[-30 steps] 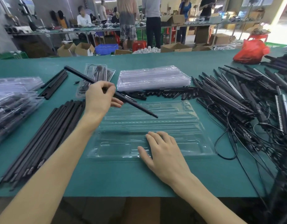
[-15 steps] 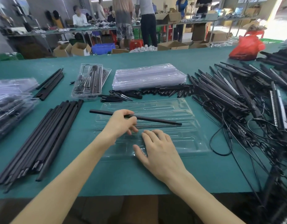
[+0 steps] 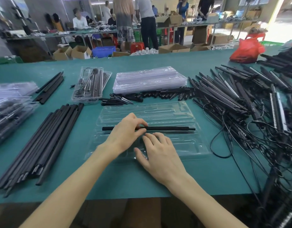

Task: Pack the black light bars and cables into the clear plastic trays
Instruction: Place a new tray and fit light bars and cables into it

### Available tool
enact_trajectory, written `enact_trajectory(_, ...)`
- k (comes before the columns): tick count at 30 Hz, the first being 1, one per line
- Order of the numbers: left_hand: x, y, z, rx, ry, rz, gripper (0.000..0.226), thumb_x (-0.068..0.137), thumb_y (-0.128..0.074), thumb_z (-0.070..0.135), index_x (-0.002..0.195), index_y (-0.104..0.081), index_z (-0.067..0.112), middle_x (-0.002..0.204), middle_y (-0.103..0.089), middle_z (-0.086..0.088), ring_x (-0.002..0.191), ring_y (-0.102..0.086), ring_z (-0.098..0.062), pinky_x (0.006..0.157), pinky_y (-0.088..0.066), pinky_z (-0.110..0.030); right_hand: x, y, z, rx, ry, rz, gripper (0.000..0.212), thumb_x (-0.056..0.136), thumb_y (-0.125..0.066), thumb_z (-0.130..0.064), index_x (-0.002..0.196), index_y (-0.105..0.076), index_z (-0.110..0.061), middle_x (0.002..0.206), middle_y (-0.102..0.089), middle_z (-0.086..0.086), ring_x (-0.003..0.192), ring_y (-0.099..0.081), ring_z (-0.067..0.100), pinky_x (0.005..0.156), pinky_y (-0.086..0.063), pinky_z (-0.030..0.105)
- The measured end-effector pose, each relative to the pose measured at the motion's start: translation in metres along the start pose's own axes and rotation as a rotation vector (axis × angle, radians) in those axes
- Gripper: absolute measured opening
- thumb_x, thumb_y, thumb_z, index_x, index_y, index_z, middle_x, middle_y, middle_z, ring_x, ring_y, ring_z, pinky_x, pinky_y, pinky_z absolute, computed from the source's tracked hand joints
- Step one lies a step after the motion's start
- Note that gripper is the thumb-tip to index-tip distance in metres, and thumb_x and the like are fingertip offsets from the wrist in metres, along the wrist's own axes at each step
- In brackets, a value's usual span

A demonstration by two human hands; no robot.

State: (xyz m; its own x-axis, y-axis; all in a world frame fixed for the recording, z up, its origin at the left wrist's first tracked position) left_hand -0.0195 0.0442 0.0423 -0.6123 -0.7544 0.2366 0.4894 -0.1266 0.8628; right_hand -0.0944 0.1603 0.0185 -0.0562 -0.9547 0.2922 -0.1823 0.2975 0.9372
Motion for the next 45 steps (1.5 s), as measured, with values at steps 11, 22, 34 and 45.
enact_trajectory(11,-0.002,0.001,0.001,0.128,-0.039,0.140,0.012,0.098,-0.063,0.032,0.102,-0.070,0.024,0.097,-0.055,0.009,0.092,-0.059,-0.013,0.075,-0.051,-0.036,0.000,0.000,0.001,0.016,-0.015,0.020,0.056,0.100,-0.029,-0.053,0.120,-0.062,-0.013,0.124,-0.063,-0.001,0.121,-0.049,0.025,0.103,-0.040,0.037)
enact_trajectory(22,-0.004,0.002,-0.008,0.112,-0.061,0.163,0.011,0.099,-0.062,0.026,0.097,-0.067,0.016,0.096,-0.056,0.006,0.090,-0.056,-0.016,0.075,-0.049,-0.034,-0.001,0.001,0.001,0.018,-0.005,0.061,0.055,0.100,-0.032,-0.052,0.120,-0.064,-0.013,0.124,-0.064,0.000,0.118,-0.051,0.024,0.102,-0.042,0.037)
enact_trajectory(34,0.001,-0.006,-0.006,0.255,-0.064,0.115,0.015,0.101,-0.057,0.025,0.104,-0.063,0.012,0.102,-0.059,-0.003,0.099,-0.054,-0.024,0.089,-0.045,-0.041,0.000,0.008,0.001,0.110,0.026,0.120,0.048,0.102,-0.040,-0.046,0.122,-0.062,-0.008,0.139,-0.055,0.008,0.129,-0.047,0.026,0.105,-0.043,0.040)
enact_trajectory(45,0.049,-0.038,0.086,0.068,-0.055,-0.018,0.031,0.106,-0.045,0.025,0.129,-0.056,0.008,0.133,-0.053,-0.008,0.123,-0.049,-0.023,0.106,-0.036,-0.038,-0.020,0.055,0.029,0.541,-0.110,0.594,0.019,0.092,-0.052,0.002,0.109,-0.058,-0.002,0.106,-0.054,0.010,0.099,-0.050,0.025,0.093,-0.045,0.037)
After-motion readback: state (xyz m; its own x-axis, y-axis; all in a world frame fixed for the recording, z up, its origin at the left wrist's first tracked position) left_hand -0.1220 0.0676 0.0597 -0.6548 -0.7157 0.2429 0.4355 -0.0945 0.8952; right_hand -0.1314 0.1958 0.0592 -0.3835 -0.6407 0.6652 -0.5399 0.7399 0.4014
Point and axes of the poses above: each hand's wrist, its own x-axis towards the middle knuckle, its own y-axis out of the back of the hand, z = x × y, the point moved 6 cm from there along x, towards the middle knuckle
